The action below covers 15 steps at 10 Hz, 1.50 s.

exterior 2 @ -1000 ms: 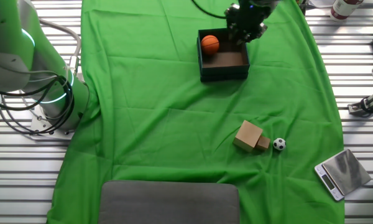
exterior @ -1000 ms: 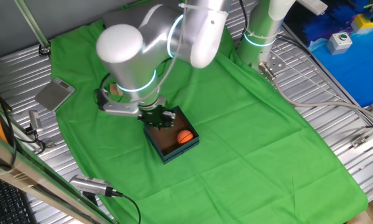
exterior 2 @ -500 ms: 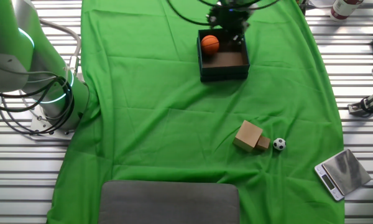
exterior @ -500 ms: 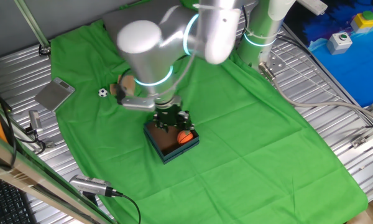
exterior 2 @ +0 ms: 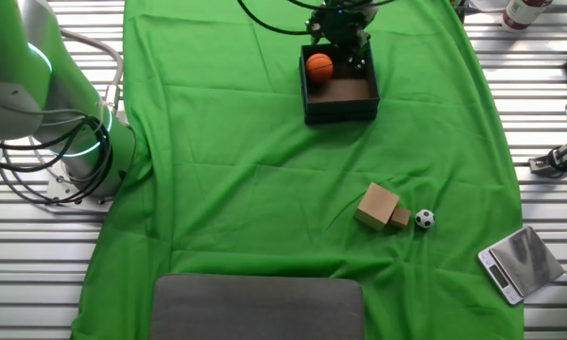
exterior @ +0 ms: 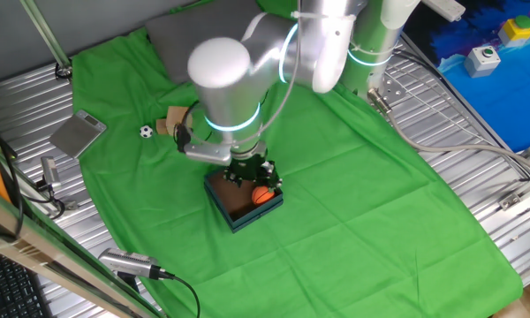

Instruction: Take everything out of the gift box

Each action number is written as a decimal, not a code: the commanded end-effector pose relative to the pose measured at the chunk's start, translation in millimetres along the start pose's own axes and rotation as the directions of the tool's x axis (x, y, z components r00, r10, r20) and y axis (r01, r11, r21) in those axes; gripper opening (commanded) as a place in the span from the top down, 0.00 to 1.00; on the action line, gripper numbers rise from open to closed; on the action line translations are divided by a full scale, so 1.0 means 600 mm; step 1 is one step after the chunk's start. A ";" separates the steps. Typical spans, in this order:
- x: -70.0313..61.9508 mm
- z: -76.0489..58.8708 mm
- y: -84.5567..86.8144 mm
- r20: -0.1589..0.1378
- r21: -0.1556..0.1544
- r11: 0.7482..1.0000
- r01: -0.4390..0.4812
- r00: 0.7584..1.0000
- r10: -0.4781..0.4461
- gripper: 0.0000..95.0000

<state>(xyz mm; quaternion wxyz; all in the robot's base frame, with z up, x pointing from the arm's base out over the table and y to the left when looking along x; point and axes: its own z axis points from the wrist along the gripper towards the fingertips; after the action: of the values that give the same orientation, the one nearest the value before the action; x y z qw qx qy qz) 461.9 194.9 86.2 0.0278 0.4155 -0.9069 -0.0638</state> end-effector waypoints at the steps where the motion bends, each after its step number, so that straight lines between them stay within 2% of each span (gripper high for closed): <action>1: 0.002 -0.003 -0.002 0.006 -0.017 1.000 -0.012 1.000 0.012 1.00; 5: 0.002 -0.003 -0.002 0.004 -0.024 0.999 0.037 0.999 -0.037 1.00; 7: 0.002 -0.003 -0.002 -0.005 -0.026 1.000 0.011 1.000 -0.011 1.00; 8: 0.002 -0.003 -0.002 0.004 -0.030 0.999 0.033 0.999 -0.033 0.60; 10: 0.003 -0.001 0.001 0.014 -0.030 0.998 0.060 0.998 -0.060 0.60; 11: 0.004 0.001 0.003 0.018 -0.032 0.997 0.071 0.997 -0.070 0.40; 15: 0.010 0.009 0.012 0.038 -0.039 0.998 0.055 0.998 -0.053 0.40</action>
<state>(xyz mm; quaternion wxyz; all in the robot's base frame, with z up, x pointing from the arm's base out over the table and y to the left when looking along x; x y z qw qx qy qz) 452.2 196.2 82.1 0.0194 0.4381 -0.8940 -0.0922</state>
